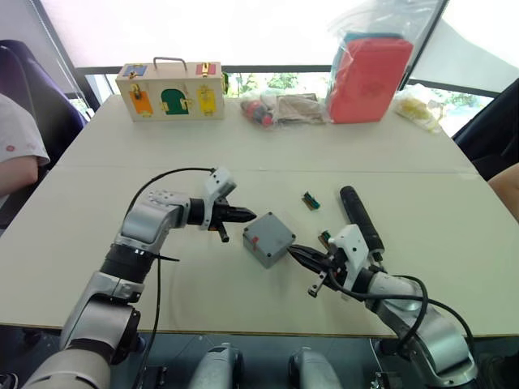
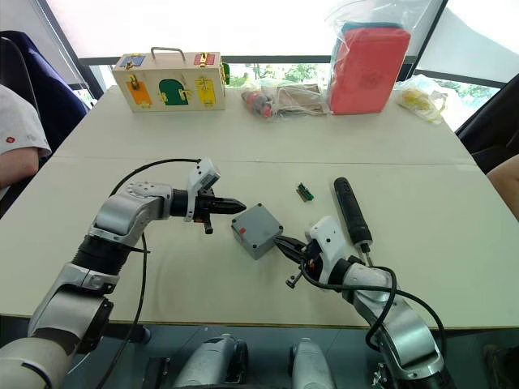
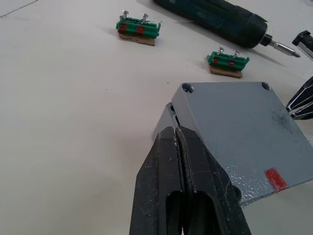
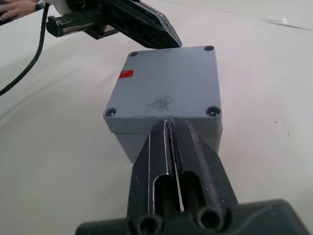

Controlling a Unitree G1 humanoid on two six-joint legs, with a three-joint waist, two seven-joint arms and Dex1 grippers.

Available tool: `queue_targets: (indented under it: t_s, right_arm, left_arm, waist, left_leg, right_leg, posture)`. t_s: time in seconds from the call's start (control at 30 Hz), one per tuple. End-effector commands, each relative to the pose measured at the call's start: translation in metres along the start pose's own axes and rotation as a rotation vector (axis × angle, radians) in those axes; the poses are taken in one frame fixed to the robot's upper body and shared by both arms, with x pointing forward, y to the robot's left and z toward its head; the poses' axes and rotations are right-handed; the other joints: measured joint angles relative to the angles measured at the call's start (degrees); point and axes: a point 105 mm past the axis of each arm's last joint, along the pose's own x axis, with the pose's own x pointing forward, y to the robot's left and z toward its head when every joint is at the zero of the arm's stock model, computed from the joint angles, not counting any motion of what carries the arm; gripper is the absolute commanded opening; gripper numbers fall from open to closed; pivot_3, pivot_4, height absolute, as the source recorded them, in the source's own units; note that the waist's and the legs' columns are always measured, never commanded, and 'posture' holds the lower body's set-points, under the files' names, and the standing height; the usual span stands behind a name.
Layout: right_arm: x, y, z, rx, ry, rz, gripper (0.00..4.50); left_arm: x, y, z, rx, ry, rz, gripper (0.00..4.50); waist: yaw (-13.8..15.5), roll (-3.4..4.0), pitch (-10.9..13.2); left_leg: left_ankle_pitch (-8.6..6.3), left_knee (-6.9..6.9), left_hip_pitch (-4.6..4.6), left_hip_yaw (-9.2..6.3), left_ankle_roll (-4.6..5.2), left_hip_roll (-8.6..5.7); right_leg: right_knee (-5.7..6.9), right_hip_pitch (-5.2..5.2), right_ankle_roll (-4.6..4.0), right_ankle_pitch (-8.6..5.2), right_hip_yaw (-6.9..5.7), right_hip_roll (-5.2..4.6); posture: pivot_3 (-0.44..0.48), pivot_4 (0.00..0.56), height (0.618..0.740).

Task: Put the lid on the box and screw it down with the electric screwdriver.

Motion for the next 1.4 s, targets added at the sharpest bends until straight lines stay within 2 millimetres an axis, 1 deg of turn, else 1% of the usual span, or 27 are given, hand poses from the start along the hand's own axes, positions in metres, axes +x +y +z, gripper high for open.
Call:
queue_targets:
  t_s: [0.03,0.33,0.4,0.53,0.63,0.7,0.87,0.97,1.23,1.4]
  right_arm:
    - [0.003,0.0,0.007,-0.02,-0.035,0.003,0.05]
    - [0.003,0.001,0.006,-0.021,-0.032,0.009,0.05]
    - [0.0,0.0,0.007,-0.021,-0.033,0.005,0.05]
    - [-0.008,0.0,0.007,-0.01,-0.026,0.0,0.05]
    - [-0.011,0.002,0.002,0.005,0.004,0.007,0.05]
    - [-0.011,0.002,-0.002,0.018,0.021,0.01,0.05]
    - [-0.003,0.005,-0.011,0.016,0.083,0.053,0.05]
    - [0.004,-0.002,-0.01,0.003,0.083,0.041,0.05]
    - [0.01,-0.022,-0.007,-0.035,0.08,0.016,0.05]
    - [0.011,-0.026,-0.006,-0.042,0.077,0.01,0.05]
  left_arm:
    - [-0.006,-0.003,0.016,0.039,-0.041,-0.004,0.0]
    - [-0.005,-0.006,0.014,0.035,-0.038,-0.011,0.0]
    - [-0.006,-0.002,0.015,0.037,-0.045,0.008,0.0]
    - [-0.011,0.011,0.016,0.03,-0.057,0.063,0.0]
    - [-0.013,0.016,0.011,0.027,-0.047,0.079,0.0]
    - [-0.011,0.016,0.006,0.025,-0.036,0.077,0.0]
    - [-0.003,0.005,-0.011,0.001,-0.001,0.035,0.0]
    - [-0.001,-0.003,-0.018,0.0,0.016,0.016,0.0]
    - [-0.002,-0.024,-0.023,-0.01,0.025,-0.035,0.0]
    - [0.0,-0.036,-0.025,-0.02,0.027,-0.057,0.0]
  waist:
    - [0.0,0.0,0.0]
    - [0.0,0.0,0.0]
    - [0.0,0.0,0.0]
    - [0.0,0.0,0.0]
    - [0.0,0.0,0.0]
    - [0.0,0.0,0.0]
    - [-0.1,0.0,0.0]
    - [-0.1,0.0,0.0]
    - [0.0,0.0,0.0]
    - [0.0,0.0,0.0]
  left_leg:
    - [0.0,0.0,0.0,0.0,0.0,0.0]
    - [0.0,0.0,0.0,0.0,0.0,0.0]
    - [0.0,0.0,0.0,0.0,0.0,0.0]
    - [0.0,0.0,0.0,0.0,0.0,0.0]
    - [0.0,0.01,0.0,0.0,0.0,0.0]
    - [0.0,0.01,0.0,0.0,0.0,0.0]
    - [0.0,0.02,0.0,0.0,0.0,0.0]
    - [0.0,0.02,0.0,0.0,0.0,0.02]
    - [0.0,0.02,0.0,0.0,-0.01,0.02]
    - [-0.01,0.01,0.0,0.0,-0.02,0.02]
  right_leg:
    - [0.0,0.0,0.0,0.0,0.0,0.0]
    - [0.0,0.0,0.0,0.0,0.0,0.0]
    - [0.0,0.0,0.0,0.0,0.0,0.01]
    - [0.0,0.0,0.0,0.0,0.0,0.0]
    - [0.0,0.0,0.0,0.0,0.0,0.01]
    - [0.01,0.0,0.0,0.0,0.0,0.01]
    - [0.01,0.0,0.0,0.0,0.0,0.0]
    - [0.01,-0.01,0.0,0.0,0.01,-0.01]
    - [-0.01,0.0,-0.01,0.0,0.01,-0.13]
    - [0.0,-0.01,-0.01,0.0,0.01,-0.16]
  posture:
    - [0.0,0.15,0.74]
    - [0.0,0.15,0.74]
    - [0.0,0.15,0.74]
    - [0.0,0.15,0.74]
    - [0.0,0.15,0.74]
    - [0.0,0.15,0.74]
    - [0.0,0.15,0.74]
    - [0.0,0.15,0.74]
    - [0.0,0.15,0.74]
    - [0.0,0.15,0.74]
